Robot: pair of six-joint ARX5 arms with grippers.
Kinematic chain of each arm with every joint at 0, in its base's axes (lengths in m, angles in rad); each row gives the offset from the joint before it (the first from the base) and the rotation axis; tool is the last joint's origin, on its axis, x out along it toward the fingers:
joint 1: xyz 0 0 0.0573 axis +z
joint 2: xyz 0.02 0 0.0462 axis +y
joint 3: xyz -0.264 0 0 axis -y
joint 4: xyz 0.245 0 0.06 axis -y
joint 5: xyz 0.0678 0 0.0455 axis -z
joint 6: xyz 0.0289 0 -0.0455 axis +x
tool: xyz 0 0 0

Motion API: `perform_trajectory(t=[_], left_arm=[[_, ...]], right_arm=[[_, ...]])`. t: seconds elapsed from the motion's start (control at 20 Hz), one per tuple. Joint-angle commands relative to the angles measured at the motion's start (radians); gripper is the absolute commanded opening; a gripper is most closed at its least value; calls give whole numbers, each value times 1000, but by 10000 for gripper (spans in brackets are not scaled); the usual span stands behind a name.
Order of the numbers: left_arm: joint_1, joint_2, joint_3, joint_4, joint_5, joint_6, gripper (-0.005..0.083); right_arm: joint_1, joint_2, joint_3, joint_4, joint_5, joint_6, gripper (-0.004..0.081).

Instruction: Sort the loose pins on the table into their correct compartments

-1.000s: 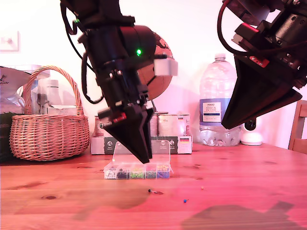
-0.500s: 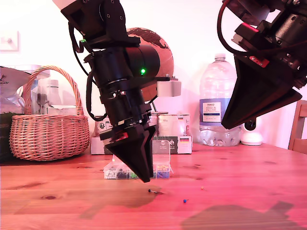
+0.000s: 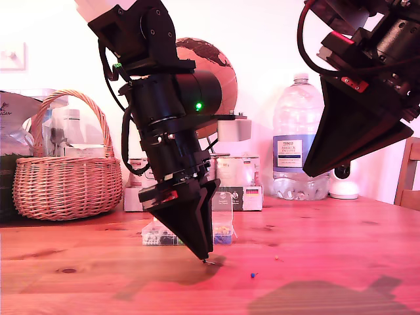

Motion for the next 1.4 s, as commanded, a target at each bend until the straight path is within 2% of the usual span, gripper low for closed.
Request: perform_trajectory(t=[0.0,0.55,0.7,1.35], left_arm=[[0,41,3,5,-3,5,151],[0,53,3,-24,-20,30,143],[0,53,3,-28,-21,31,72],[-5,55,3,-11,-5,31,72]], right_arm=[[-3,3,10,6,-7,0,-13],[-3,3,10,6,-7,0,-13],[-3,3,10,6,-7,0,-13],[-3,3,10,7,-30,0,-13]])
